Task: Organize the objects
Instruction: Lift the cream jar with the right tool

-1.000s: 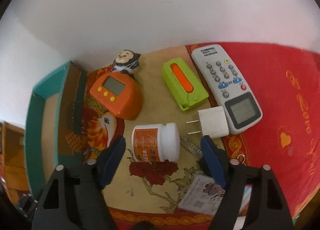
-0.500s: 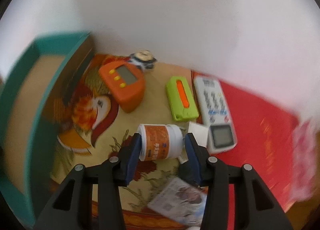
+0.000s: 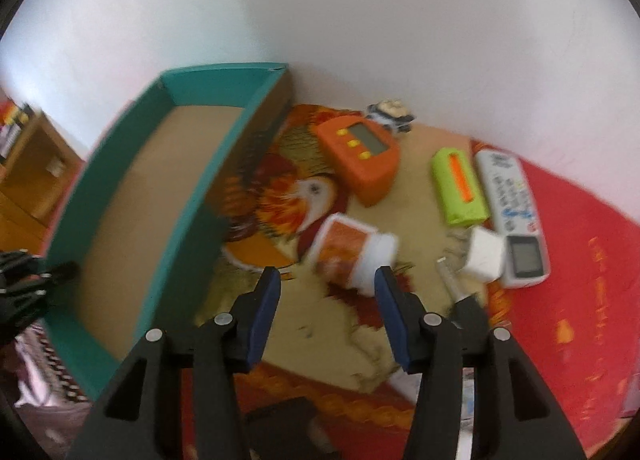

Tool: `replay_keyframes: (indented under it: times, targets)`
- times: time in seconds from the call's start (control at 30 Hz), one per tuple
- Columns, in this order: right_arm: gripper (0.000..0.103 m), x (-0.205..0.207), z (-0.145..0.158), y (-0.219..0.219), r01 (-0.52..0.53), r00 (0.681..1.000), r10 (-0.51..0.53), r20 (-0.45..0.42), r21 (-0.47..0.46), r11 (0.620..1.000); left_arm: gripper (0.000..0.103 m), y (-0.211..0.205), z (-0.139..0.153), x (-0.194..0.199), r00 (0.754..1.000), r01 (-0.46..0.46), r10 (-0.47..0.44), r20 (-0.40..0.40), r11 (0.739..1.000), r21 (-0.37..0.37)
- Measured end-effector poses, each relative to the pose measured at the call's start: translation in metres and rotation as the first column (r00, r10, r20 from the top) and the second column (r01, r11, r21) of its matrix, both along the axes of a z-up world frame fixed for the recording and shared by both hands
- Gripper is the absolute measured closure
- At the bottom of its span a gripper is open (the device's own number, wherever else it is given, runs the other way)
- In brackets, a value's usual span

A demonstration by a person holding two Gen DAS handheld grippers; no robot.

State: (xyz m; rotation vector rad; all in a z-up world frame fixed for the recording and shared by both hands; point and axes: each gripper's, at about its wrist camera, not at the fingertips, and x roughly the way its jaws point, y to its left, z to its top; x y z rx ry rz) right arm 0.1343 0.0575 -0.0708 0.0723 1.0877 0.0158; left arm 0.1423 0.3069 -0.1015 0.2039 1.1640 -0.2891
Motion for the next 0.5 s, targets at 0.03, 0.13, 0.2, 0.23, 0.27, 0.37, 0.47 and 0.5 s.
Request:
replay_keyframes:
  times: [0.03,0.13,0.2,0.23,0.27,0.37,0.47,0.5]
  targets:
    - [0.053,-0.001,-0.001,0.001,-0.004,1.000,0.004,-0.002,0.023,1.000,0.083,0.000,0.000,0.000,1.000,0.001,-0.001,0.000,1.000,0.000]
    - [0.053,-0.001,-0.006,0.006,-0.015,1.000,0.015,-0.002,0.041,0.999,0.083,0.000,0.000,0.000,1.000,0.005,-0.005,0.000,1.000,0.002]
    - [0.053,-0.005,-0.003,0.001,0.007,1.000,-0.008,0.013,0.072,0.997,0.083,0.000,0.000,-0.001,1.000,0.005,-0.005,-0.003,1.000,0.001]
    - [0.053,-0.009,-0.002,-0.005,0.034,0.999,-0.036,0.016,0.110,0.993,0.083,0.000,0.000,-0.001,1.000,0.006,-0.006,-0.004,1.000,0.001]
    - [0.053,-0.013,0.000,-0.011,0.063,0.998,-0.065,0.009,0.144,0.988,0.083,0.000,0.000,-0.001,1.000,0.007,-0.007,-0.003,1.000,0.000]
    - [0.052,-0.022,0.000,-0.031,0.135,0.991,-0.135,-0.016,0.233,0.963,0.083,-0.001,0.000,-0.001,1.000,0.013,-0.013,-0.005,1.000,0.002]
    - [0.051,-0.035,0.009,-0.033,0.120,0.993,-0.117,-0.030,0.239,0.964,0.083,-0.002,0.001,0.000,1.000,0.018,-0.018,-0.004,1.000,0.003]
    - [0.050,-0.039,0.012,-0.032,0.105,0.994,-0.100,-0.035,0.239,0.965,0.083,-0.002,0.001,0.000,1.000,0.019,-0.019,-0.003,1.000,0.002]
